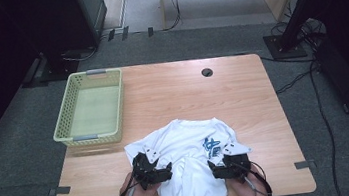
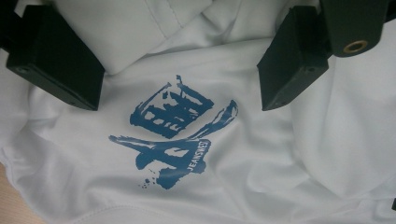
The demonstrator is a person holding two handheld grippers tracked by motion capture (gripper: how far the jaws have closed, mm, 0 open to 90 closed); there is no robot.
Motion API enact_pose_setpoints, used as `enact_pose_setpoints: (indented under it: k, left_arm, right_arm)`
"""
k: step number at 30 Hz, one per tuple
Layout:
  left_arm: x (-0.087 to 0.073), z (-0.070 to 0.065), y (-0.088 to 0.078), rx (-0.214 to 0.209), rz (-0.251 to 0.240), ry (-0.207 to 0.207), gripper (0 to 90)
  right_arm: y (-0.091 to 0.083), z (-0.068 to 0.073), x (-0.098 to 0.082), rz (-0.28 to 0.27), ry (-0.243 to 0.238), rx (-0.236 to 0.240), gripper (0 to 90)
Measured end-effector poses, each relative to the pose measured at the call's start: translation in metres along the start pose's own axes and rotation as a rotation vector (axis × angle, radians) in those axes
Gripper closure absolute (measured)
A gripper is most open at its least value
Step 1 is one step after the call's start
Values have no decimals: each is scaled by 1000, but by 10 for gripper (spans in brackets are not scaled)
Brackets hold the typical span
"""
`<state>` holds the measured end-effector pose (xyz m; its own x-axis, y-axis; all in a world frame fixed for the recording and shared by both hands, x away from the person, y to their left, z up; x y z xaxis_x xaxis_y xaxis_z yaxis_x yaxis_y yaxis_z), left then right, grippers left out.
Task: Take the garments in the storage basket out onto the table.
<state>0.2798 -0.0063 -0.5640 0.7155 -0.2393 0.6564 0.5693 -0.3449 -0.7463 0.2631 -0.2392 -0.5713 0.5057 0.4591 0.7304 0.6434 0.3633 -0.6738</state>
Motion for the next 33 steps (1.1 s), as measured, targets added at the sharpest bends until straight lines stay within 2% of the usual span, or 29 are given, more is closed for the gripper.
enact_pose_setpoints:
  k: [9,15,17,19,20,22,26,29,33]
  left_arm:
    - [-14,-2,-11,-8,-13,6,185]
    - [-19,-2,-16,-18,-12,16,186]
    - [-18,-4,-15,-31,-1,29,186]
    - [-18,-7,-16,-66,-4,49,186]
    - [-17,-7,-16,-78,-11,47,186]
    - [-14,-8,-17,-82,-26,53,186]
    - [-8,-6,-13,-96,-27,54,186]
    - [-3,-4,-11,-110,-39,56,186]
    - [-1,-2,-11,-101,-36,130,187]
  right_arm:
    - [-10,14,-7,-2,-14,16,141]
    - [-18,22,-12,-21,-22,25,199]
    - [-20,22,-12,-23,-9,26,241]
    - [-21,21,-8,-34,31,63,252]
    - [-21,19,-7,-39,42,58,290]
    - [-22,17,-6,-45,32,43,318]
    - [-21,12,-3,-50,60,46,342]
    - [-20,10,2,-58,48,38,358]
    - [-21,7,8,-68,26,9,380]
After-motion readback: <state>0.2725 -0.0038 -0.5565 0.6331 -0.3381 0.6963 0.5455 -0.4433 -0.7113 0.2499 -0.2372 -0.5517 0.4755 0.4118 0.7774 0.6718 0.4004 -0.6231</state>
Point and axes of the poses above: each handheld gripper's, and its own axes: y roughly forward along the jaws, x roughly out of its top, z roughly to its left, the point moved 7 cm from there along y, roughly forward along the jaws, and after that the axes turned 10 degrees about -y, right-handed, at the moved point
